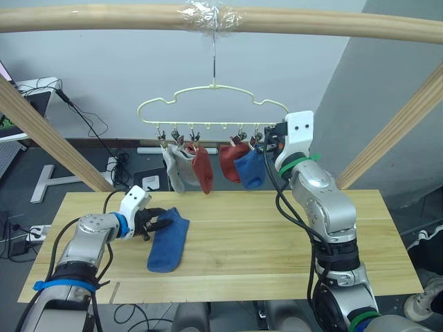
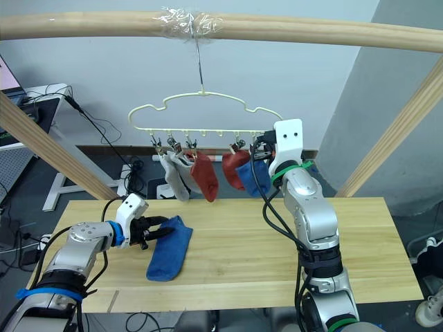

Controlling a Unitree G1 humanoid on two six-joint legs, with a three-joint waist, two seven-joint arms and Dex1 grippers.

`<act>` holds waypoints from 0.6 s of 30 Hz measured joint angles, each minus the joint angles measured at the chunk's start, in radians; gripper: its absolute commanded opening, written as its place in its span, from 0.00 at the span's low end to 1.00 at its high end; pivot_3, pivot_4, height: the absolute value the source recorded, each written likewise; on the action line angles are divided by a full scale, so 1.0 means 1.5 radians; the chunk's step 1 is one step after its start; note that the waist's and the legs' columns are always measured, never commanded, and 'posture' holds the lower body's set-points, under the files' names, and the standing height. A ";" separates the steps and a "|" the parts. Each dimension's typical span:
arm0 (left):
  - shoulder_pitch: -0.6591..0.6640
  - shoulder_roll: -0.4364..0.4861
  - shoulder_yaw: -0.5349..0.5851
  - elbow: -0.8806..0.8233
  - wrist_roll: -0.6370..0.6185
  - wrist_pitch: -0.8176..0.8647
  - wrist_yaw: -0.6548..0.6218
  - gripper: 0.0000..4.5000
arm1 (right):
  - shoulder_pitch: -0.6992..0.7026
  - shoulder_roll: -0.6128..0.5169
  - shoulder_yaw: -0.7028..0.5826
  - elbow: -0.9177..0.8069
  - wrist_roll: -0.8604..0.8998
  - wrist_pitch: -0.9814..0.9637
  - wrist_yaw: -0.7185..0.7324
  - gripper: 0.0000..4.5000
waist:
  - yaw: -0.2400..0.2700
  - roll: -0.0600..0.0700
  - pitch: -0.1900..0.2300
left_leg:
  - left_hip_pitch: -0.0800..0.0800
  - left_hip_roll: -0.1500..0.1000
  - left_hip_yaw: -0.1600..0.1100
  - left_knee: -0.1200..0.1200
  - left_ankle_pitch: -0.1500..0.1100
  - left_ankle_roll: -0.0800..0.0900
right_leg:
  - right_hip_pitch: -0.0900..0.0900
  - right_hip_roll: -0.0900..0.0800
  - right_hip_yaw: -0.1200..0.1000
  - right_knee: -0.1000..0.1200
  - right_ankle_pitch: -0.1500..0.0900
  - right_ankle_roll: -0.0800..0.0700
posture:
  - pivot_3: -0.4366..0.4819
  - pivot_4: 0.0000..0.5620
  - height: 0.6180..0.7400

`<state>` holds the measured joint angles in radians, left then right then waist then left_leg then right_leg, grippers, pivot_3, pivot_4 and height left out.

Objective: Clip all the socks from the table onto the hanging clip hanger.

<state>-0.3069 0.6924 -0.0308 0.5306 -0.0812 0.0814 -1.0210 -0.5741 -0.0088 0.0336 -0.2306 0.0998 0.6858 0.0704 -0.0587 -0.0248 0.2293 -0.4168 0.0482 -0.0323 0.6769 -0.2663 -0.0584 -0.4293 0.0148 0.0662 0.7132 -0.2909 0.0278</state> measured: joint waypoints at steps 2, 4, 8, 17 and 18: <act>0.016 0.004 0.002 -0.027 -0.001 0.017 0.006 0.83 | 0.000 0.000 0.000 0.000 0.000 0.000 -0.001 0.00 | 0.000 0.000 0.000 | 0.000 0.000 0.000 0.000 0.000 0.000 | 0.000 0.000 0.000 0.000 0.000 0.000 | 0.45 0.42 0.71; 0.029 0.000 0.005 -0.051 -0.002 0.038 0.023 0.97 | 0.001 0.000 0.000 -0.001 0.000 0.000 -0.002 0.00 | 0.000 0.000 0.000 | 0.000 0.000 0.000 0.000 0.000 0.000 | 0.000 0.000 0.000 0.000 0.000 0.000 | 0.45 0.42 0.71; 0.038 -0.031 0.006 -0.066 -0.001 0.058 0.060 0.99 | 0.001 0.000 0.002 -0.001 0.000 0.000 -0.001 0.00 | 0.000 0.000 0.000 | 0.000 0.000 0.000 0.000 0.000 0.000 | 0.000 0.000 0.000 0.000 0.000 0.000 | 0.45 0.41 0.71; 0.024 -0.047 -0.019 -0.043 0.027 0.058 0.086 0.99 | 0.003 0.001 0.012 -0.001 0.000 0.000 -0.001 0.00 | 0.000 0.000 0.000 | 0.000 0.000 0.001 0.000 0.000 0.000 | 0.000 0.000 0.001 0.000 0.000 0.000 | 0.43 0.40 0.71; 0.024 -0.048 -0.022 -0.041 0.031 0.054 0.092 0.99 | 0.003 0.001 0.013 -0.001 0.000 0.000 -0.001 0.00 | 0.000 0.000 0.000 | 0.000 0.000 0.001 0.000 0.000 0.000 | 0.000 0.000 0.001 0.000 0.000 0.000 | 0.43 0.40 0.71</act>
<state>-0.2710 0.6209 -0.0631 0.4686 -0.0346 0.1626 -0.8829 -0.5694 -0.0074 0.0532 -0.2317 0.1001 0.6858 0.0691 -0.0584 -0.0246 0.2297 -0.4164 0.0479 -0.0315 0.6769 -0.2662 -0.0584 -0.4295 0.0147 0.0670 0.7133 -0.2910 0.0279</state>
